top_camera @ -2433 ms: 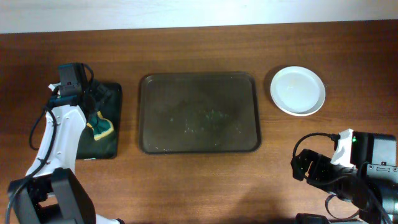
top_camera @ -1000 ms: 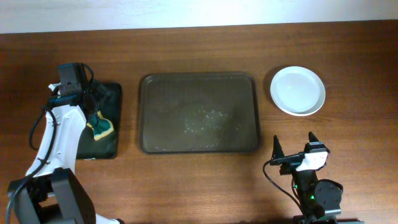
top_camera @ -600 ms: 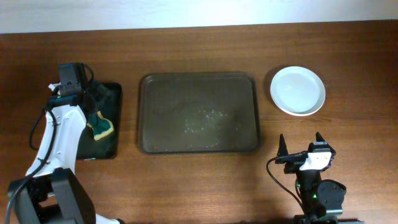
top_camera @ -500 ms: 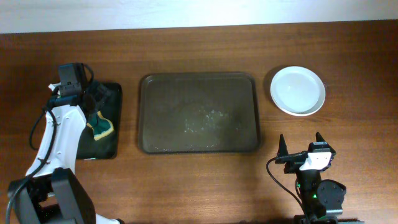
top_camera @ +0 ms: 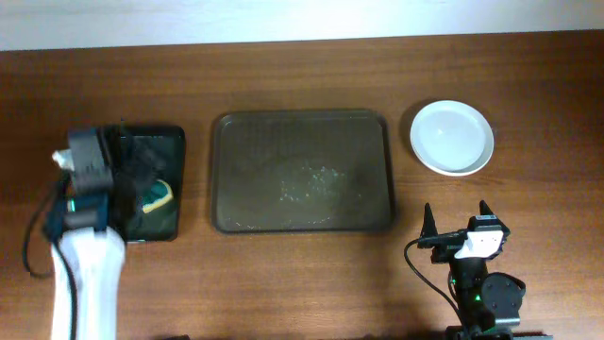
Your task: Clean dirty plates on tray and stack at the side
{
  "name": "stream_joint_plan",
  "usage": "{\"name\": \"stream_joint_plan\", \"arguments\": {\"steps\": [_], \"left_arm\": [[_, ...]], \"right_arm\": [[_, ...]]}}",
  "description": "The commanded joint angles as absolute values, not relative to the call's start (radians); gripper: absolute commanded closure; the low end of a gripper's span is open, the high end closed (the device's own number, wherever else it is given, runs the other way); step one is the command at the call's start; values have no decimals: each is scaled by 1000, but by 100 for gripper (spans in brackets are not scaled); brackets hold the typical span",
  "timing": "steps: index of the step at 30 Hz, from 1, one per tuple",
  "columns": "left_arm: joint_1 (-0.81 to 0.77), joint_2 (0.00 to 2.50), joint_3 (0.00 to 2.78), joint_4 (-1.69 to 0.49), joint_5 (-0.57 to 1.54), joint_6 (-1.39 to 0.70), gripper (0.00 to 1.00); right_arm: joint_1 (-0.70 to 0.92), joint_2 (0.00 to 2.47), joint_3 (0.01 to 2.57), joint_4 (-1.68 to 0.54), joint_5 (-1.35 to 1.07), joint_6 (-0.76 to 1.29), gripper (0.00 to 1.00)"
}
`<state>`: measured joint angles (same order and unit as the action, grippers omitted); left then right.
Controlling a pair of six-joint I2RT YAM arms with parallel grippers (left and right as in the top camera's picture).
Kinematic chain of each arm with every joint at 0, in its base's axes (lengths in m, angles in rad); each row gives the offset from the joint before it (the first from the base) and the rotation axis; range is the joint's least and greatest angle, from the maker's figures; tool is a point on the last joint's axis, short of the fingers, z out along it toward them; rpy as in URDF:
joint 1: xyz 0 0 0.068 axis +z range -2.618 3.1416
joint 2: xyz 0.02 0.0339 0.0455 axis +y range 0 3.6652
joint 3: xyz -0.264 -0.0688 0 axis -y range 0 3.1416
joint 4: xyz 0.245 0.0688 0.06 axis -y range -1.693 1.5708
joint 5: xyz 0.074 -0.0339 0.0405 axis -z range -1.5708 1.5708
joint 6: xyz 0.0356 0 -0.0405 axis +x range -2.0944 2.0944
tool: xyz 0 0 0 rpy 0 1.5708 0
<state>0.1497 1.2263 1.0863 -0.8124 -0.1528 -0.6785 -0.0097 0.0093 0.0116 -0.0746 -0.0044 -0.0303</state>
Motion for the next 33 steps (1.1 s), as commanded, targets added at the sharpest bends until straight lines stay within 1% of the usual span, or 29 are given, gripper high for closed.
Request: {"name": "stream_joint_plan", "arguments": {"steps": [1, 2, 4, 5, 6, 8, 10, 12, 19, 21, 26, 28, 29, 33], "left_arm": [[104, 917, 855, -730, -145, -680, 1], [97, 745, 746, -691, -144, -680, 1], [96, 527, 633, -681, -139, -658, 1], [96, 458, 610, -681, -110, -611, 1], [96, 397, 588, -673, -72, -567, 1], [73, 310, 516, -573, 30, -408, 1], [36, 254, 433, -480, 25, -294, 1], [24, 178, 337, -430, -17, -289, 1], [24, 43, 93, -193, -28, -278, 1], [22, 4, 28, -89, 32, -202, 1], [-20, 5, 8, -76, 39, -115, 1], [-59, 5, 8, -80, 36, 15, 1], [-58, 5, 8, -83, 17, 39, 1], [-42, 5, 8, -84, -7, 43, 1]], "right_arm": [[-14, 3, 6, -81, 6, -29, 2], [-14, 3, 6, -81, 6, -29, 2], [-14, 3, 6, -81, 6, -29, 2], [-14, 3, 6, -81, 6, -29, 2], [-14, 3, 6, -81, 6, -29, 2], [-14, 3, 6, -81, 6, -29, 2], [-14, 3, 6, -81, 6, -29, 2], [-14, 3, 6, -81, 6, -29, 2], [-14, 3, 6, -81, 6, -29, 2], [-14, 3, 6, -81, 6, -29, 2], [-14, 3, 6, -81, 6, -29, 2], [-14, 3, 6, -81, 6, -29, 2], [-14, 3, 6, -81, 6, -29, 2], [-14, 3, 6, -81, 6, -29, 2]]}}
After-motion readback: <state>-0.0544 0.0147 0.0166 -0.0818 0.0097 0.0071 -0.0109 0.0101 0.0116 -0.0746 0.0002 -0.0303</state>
